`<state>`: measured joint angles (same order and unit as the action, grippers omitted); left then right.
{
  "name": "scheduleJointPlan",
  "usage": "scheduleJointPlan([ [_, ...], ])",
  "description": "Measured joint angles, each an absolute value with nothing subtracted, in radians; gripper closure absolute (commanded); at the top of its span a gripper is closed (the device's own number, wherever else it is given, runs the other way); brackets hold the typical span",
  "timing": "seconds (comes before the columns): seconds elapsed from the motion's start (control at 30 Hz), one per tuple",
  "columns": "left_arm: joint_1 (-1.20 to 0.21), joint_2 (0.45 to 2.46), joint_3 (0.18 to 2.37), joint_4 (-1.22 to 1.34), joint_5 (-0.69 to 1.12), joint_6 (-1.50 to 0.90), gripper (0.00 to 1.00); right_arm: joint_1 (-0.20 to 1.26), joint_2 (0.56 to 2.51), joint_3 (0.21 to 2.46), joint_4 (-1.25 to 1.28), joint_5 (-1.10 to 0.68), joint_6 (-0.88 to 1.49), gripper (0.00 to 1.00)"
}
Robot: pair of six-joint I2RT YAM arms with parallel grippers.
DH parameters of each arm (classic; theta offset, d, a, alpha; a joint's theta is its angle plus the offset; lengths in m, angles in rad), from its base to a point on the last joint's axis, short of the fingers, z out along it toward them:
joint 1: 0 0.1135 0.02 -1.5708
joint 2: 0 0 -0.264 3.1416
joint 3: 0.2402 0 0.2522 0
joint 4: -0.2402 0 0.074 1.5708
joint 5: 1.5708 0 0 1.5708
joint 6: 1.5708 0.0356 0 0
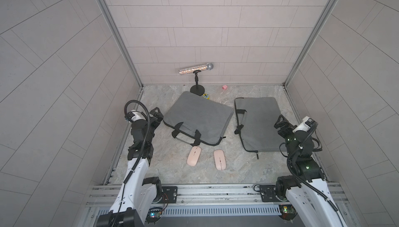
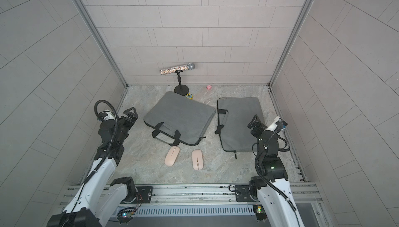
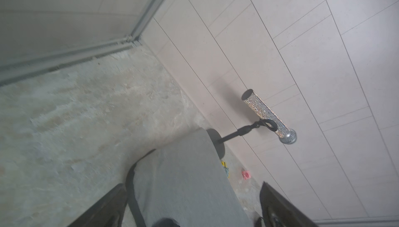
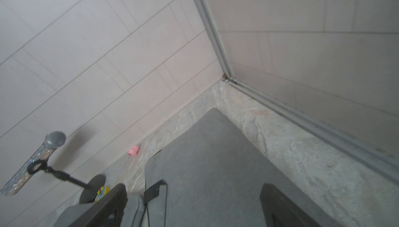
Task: Put the mouse into the laptop bag
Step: Adjust the zippered laptop bag at the center of the board.
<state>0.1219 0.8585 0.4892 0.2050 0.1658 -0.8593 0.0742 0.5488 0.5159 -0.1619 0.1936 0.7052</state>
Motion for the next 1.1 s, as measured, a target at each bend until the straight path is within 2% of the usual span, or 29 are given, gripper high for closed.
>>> scheduleJointPlan([
  [0.1, 0.035, 0.947, 0.575, 0.159, 0.227, -0.857, 0.06, 0.197, 0.707, 0.592, -0.229, 0.180, 0.707, 0.00],
  [0.23, -0.316, 1.102, 0.752, 0.059, 0.182, -0.772, 0.07, 0.426, 0.886, 0.633, -0.308, 0.258, 0.709, 0.00],
  [0.37, -0.596, 1.291, 0.881, 0.047, 0.160, -0.700, 0.09, 0.452, 0.896, 0.608, -0.346, 0.314, 0.745, 0.00],
  [0.53, -0.680, 1.600, 1.003, 0.021, 0.236, -0.679, 0.17, 0.363, 0.827, 0.498, -0.345, 0.279, 0.772, 0.01],
  [0.67, -0.722, 1.772, 1.065, -0.009, 0.252, -0.678, 0.18, 0.298, 0.766, 0.405, -0.364, 0.234, 0.794, 0.01],
  [0.97, -0.809, 1.810, 1.095, 0.028, 0.263, -0.698, 0.15, 0.247, 0.464, 0.286, -0.442, 0.182, 0.868, 0.01],
  [1.1, -0.836, 1.846, 1.111, 0.099, 0.303, -0.743, 0.15, 0.235, 0.440, 0.270, -0.467, 0.160, 0.900, 0.02],
])
